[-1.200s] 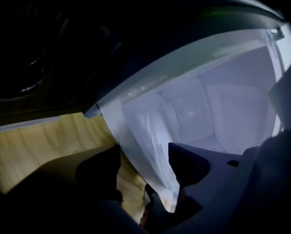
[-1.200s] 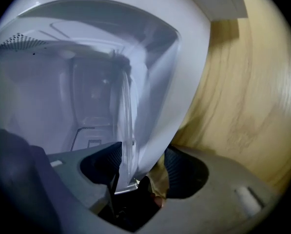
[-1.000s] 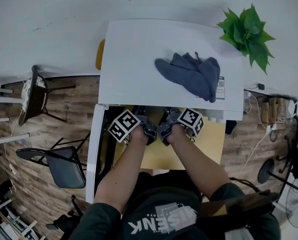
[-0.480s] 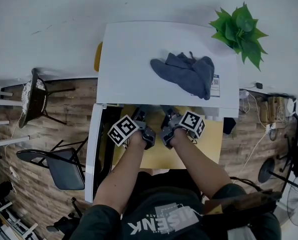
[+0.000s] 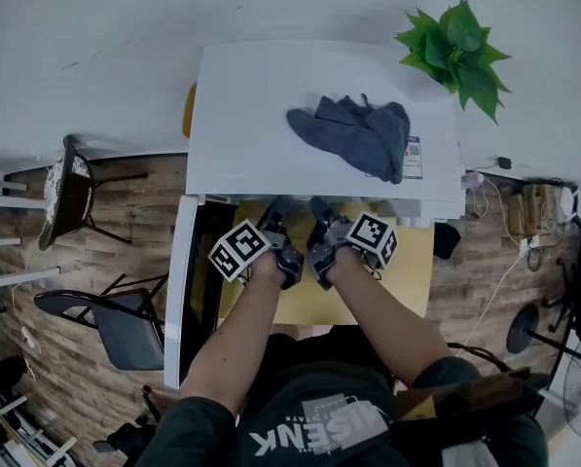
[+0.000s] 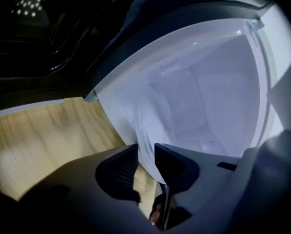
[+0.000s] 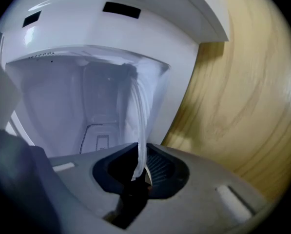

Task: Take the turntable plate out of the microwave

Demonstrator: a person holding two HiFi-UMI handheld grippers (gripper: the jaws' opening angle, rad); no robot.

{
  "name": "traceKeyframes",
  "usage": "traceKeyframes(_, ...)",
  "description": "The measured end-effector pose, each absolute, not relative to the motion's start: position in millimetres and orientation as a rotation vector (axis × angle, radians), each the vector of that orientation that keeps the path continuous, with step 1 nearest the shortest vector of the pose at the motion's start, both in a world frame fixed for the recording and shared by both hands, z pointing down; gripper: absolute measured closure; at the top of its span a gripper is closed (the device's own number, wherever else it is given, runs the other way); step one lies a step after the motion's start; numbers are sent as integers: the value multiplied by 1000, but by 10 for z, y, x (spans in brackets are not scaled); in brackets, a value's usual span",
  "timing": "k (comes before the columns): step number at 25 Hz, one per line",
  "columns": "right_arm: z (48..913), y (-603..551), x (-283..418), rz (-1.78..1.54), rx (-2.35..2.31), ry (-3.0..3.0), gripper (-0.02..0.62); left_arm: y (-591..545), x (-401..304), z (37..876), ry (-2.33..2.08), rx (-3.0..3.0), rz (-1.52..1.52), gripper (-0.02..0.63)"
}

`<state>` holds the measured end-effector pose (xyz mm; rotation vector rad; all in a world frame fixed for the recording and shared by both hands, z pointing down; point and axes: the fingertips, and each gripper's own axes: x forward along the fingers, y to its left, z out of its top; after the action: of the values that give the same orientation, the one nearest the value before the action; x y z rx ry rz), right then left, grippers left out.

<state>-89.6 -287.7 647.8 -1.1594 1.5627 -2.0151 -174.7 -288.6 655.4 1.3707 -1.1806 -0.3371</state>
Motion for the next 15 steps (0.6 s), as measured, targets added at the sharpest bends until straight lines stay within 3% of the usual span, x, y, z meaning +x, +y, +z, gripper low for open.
traceKeyframes(4, 6443, -2847, -917, -1997, -1117, 1553, 549, -2856, -1747, 6486, -1162, 1376, -385, 543)
traceKeyframes(15, 6406, -2687, -833, -1888, -1058, 1703, 531, -2531, -1680, 6491, -1069, 1360, -432, 558)
